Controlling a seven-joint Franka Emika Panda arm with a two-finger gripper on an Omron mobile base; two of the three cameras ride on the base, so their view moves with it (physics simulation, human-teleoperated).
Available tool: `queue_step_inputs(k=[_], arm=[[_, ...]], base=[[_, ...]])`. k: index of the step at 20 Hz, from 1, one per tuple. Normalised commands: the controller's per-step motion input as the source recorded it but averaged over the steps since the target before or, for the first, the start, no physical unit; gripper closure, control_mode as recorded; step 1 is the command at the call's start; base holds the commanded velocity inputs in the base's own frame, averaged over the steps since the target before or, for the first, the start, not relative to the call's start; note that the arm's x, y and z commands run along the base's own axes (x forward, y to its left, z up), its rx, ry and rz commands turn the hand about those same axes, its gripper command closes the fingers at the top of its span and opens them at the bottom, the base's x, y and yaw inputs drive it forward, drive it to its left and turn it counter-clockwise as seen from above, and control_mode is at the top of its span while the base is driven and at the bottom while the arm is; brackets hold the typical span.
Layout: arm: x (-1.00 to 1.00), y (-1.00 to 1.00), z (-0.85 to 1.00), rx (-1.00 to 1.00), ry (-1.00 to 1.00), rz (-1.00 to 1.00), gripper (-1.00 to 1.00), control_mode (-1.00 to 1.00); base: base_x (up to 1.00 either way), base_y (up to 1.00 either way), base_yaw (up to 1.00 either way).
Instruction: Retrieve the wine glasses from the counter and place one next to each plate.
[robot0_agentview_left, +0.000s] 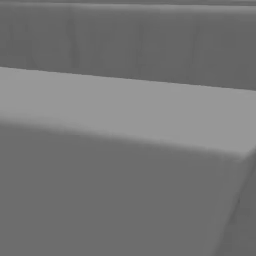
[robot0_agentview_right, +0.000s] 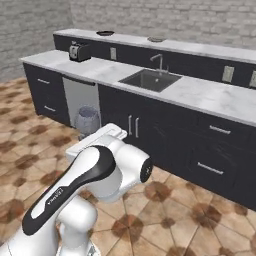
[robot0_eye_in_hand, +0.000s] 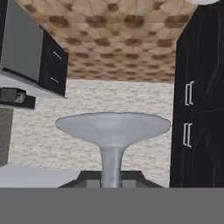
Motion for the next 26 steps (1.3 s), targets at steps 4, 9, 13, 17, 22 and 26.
queue_step_inputs(k=[4, 9, 13, 17, 22, 26], arm=[[0.00, 0.00, 0.00, 0.00, 0.00, 0.00, 1.00, 1.00], [0.00, 0.00, 0.00, 0.00, 0.00, 0.00, 1.00, 1.00], [0.00, 0.00, 0.00, 0.00, 0.00, 0.00, 1.00, 1.00], [0.00, 0.00, 0.00, 0.00, 0.00, 0.00, 1.00, 1.00], [0.00, 0.00, 0.00, 0.00, 0.00, 0.00, 1.00, 1.00], [0.00, 0.00, 0.00, 0.00, 0.00, 0.00, 1.00, 1.00]], base=[[-0.13, 1.00, 0.44], [0.13, 1.00, 0.30], [0.72, 1.00, 0.17], [1.00, 1.00, 0.04], [1.00, 0.83, 0.00], [1.00, 0.15, 0.00]])
